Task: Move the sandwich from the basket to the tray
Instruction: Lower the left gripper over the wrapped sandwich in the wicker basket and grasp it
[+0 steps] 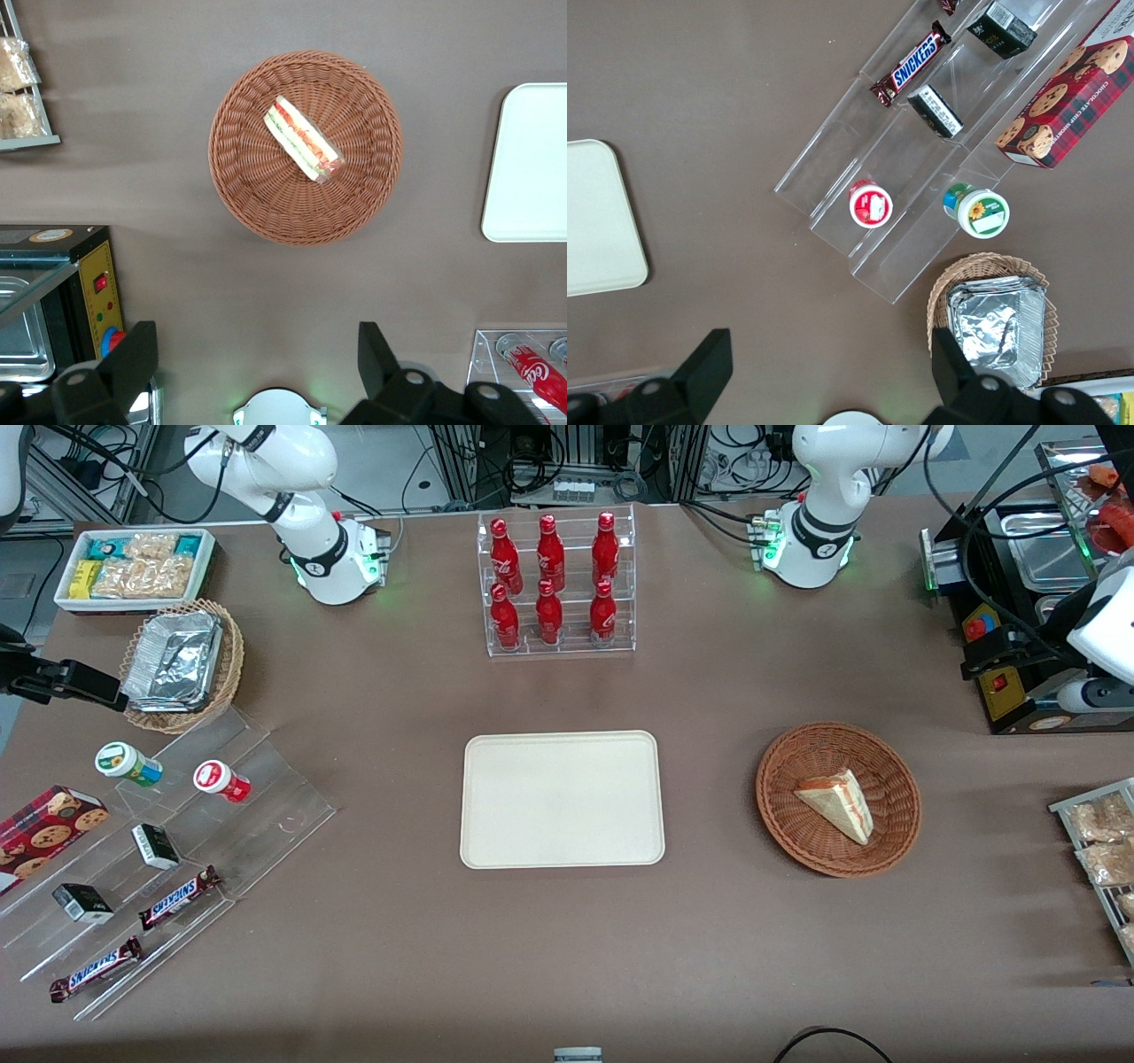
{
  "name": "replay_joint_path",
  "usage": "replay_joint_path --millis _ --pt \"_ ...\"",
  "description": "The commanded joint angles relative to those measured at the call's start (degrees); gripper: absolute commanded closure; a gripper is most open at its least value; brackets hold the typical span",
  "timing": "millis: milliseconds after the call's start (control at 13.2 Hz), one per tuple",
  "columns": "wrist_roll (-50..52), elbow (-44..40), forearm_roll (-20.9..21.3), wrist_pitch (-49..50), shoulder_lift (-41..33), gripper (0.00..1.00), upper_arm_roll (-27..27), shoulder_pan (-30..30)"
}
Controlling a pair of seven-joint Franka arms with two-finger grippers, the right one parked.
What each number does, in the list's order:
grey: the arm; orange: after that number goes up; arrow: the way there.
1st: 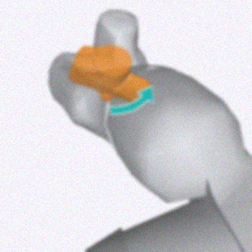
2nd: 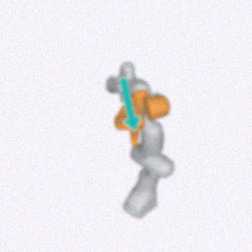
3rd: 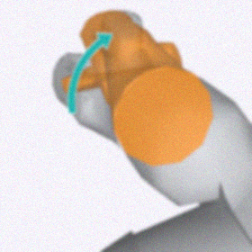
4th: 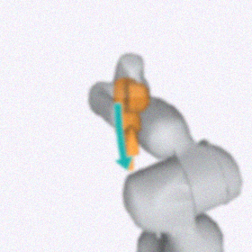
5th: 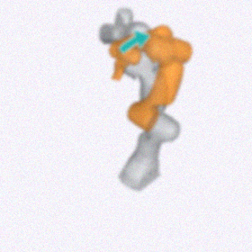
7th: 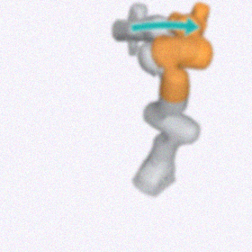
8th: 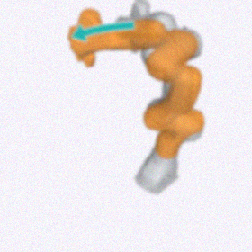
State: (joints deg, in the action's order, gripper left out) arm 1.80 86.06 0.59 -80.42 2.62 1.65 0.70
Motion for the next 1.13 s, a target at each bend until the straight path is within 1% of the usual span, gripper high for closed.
replay_joint_path --millis 0,151,302,453,528,679,830,1057 --pt "1.1 0.3 1.0 1.1 -0.6 0.00 -0.2 -0.6" --pt "1.4 0.6 2.1 0.2 0.5 0.00 -0.1 -1.1" --pt "1.7 2.0 4.9 -2.3 2.2 0.00 -0.1 -1.3" --pt "1.9 9.2 5.2 -9.5 1.3 0.00 -0.2 -1.2" --pt "3.9 12.1 5.2 -13.1 1.5 0.00 -0.2 -1.2" --pt "12.7 18.9 5.2 -22.1 1.7 0.00 -0.1 -1.4" --pt "20.6 24.4 4.1 -30.4 1.8 0.00 0.0 -1.4" --pt "31.7 31.8 -1.5 -44.6 2.6 0.00 0.0 -1.5"
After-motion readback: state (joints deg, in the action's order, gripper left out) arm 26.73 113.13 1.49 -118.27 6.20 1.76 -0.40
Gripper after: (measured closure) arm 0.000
